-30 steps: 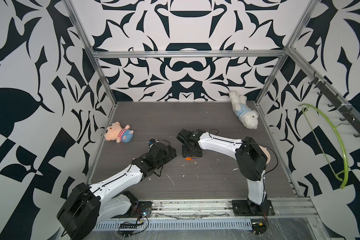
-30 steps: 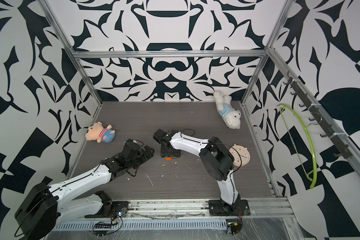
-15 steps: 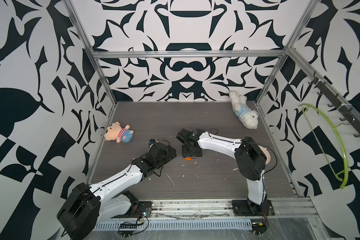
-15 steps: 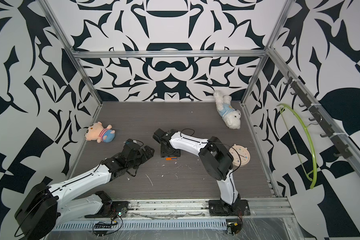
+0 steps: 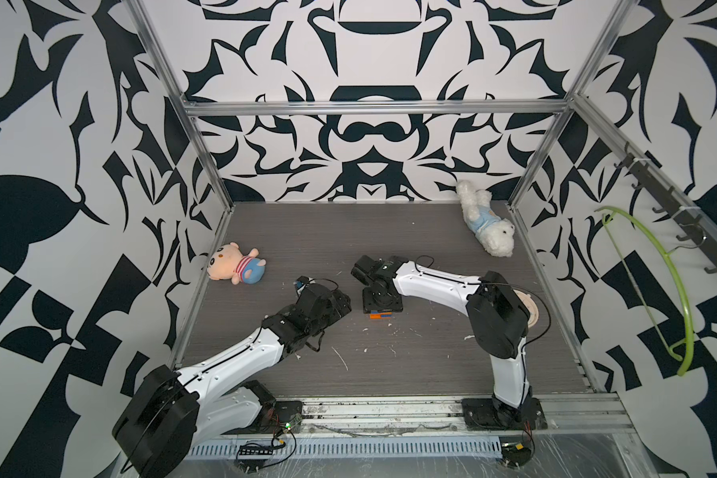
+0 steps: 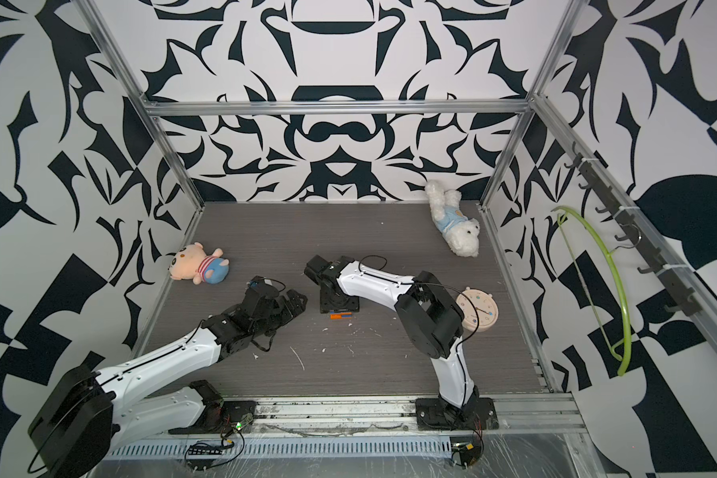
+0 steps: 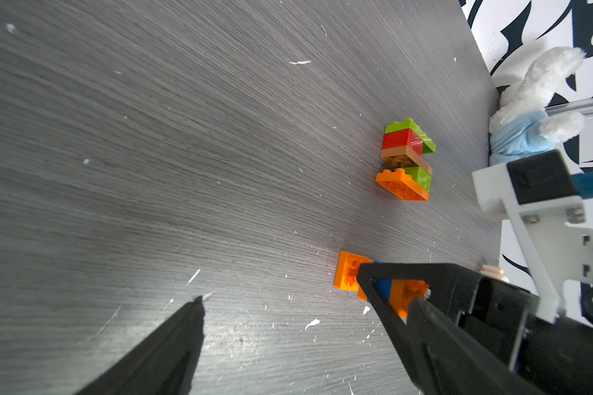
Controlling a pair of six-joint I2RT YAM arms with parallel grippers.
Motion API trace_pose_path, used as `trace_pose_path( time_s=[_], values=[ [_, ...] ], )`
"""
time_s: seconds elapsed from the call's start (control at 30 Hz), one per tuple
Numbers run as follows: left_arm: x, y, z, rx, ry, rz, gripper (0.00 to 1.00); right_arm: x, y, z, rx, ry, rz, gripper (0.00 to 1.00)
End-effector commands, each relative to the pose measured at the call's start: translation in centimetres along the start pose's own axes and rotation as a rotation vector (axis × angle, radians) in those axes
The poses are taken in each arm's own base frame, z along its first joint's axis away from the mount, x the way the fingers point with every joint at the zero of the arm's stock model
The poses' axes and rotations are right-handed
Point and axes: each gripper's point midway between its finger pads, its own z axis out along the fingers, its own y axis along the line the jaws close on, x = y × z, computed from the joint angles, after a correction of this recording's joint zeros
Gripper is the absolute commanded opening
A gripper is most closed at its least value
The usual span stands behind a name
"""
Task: Assemble the number 5 with lego
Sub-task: Assemble the lego brick with the lego brick.
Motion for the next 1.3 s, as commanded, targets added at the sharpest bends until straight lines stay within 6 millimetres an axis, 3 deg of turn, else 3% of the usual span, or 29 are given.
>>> trace_pose_path(
  time_s=[0.0, 0.27, 0.4, 1.27],
  values=[
    [-0.1, 0.6, -0.2, -0.017, -0.008, 0.008, 0.99, 1.8, -1.2, 2.7, 0.054, 0.089, -0.007, 0.62],
    [-0.3, 0.5, -0.5, -0.012, -0.014, 0.004, 0.99, 0.5, -0.8, -1.2, 0.003, 0.016, 0.003, 0.61],
    [-0.3, 0.4, -0.4, -0.008, -0.012, 0.003, 0.99, 0.4, -1.5, -2.1, 0.01, -0.009, 0.007, 0.61],
    [0.0, -0.1, -0.1, 0.002, 0.01, 0.003, 0.99, 2.4, -2.1, 1.4, 0.028, 0.066, 0.014, 0.61]
  ],
)
